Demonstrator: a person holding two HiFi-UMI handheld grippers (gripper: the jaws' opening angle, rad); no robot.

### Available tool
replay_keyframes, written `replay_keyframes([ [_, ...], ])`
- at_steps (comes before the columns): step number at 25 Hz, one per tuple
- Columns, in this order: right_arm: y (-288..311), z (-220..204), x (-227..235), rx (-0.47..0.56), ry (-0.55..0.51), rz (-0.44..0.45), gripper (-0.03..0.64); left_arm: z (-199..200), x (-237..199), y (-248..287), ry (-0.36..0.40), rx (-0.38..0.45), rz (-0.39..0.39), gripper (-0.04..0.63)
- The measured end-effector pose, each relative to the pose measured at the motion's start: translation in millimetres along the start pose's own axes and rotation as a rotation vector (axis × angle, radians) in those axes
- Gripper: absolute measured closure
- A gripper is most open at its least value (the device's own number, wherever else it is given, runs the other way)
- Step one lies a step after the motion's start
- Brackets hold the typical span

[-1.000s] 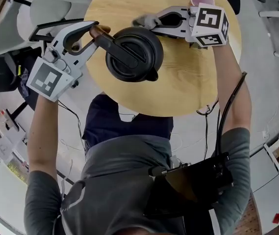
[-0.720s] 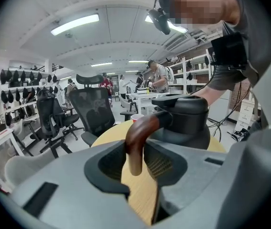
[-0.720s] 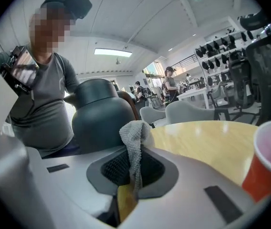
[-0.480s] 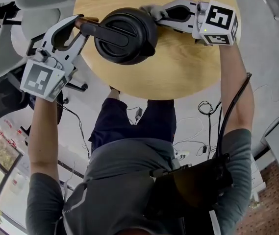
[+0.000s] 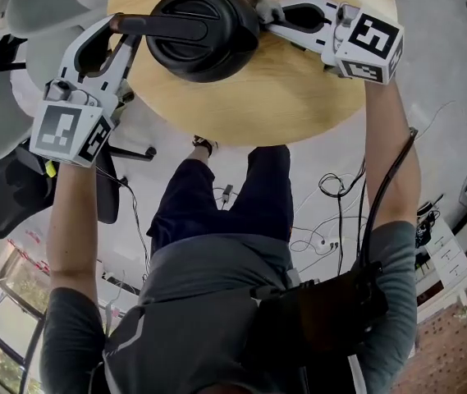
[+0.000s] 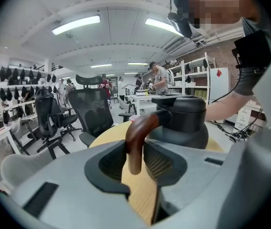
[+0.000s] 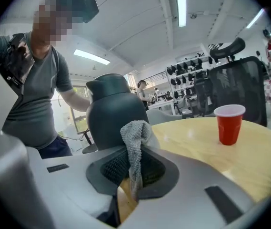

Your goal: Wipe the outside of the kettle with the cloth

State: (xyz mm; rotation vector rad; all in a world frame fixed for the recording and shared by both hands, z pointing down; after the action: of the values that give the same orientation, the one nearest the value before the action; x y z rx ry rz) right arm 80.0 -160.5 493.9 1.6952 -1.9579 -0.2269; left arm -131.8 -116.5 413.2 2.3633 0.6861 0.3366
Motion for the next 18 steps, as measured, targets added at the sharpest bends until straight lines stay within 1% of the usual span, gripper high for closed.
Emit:
replay_keyframes([
  [4,-0.2,-7.5,-13.9,0.03,0.045,-0.091,0.561,-11.7,-2.0,1.1,-0.008,0.005,-0.017,0.482],
  [8,-1.9,-10.4,-30.3,0.052,0.078,-0.173,0.561,-6.8,-1.0,-1.0,0.042,0.001,-0.038,0.483],
  [10,-2.0,-13.2,-40.8,0.055,0.091,-0.21,0.561,-8.1,1.0,-4.1,0.048,0.008,-0.054,0.483],
  [18,6.5,-19.2,-61.0,0.103,0.157,-0.296,0.561,-12.0,3.6,-10.3,0.024,0.019,-0.081,0.485],
])
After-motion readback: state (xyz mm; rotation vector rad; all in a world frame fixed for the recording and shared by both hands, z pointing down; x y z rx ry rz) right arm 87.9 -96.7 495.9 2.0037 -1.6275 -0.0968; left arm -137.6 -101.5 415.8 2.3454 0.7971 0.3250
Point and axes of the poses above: the fingertips, and each gripper's own axes: y forward along the fingers, x to its right, z out of its top, the point moved 4 cm from there along -y, backward along the fingers, and after that the axes turned 13 degrees about -x, right-handed, at the moved point
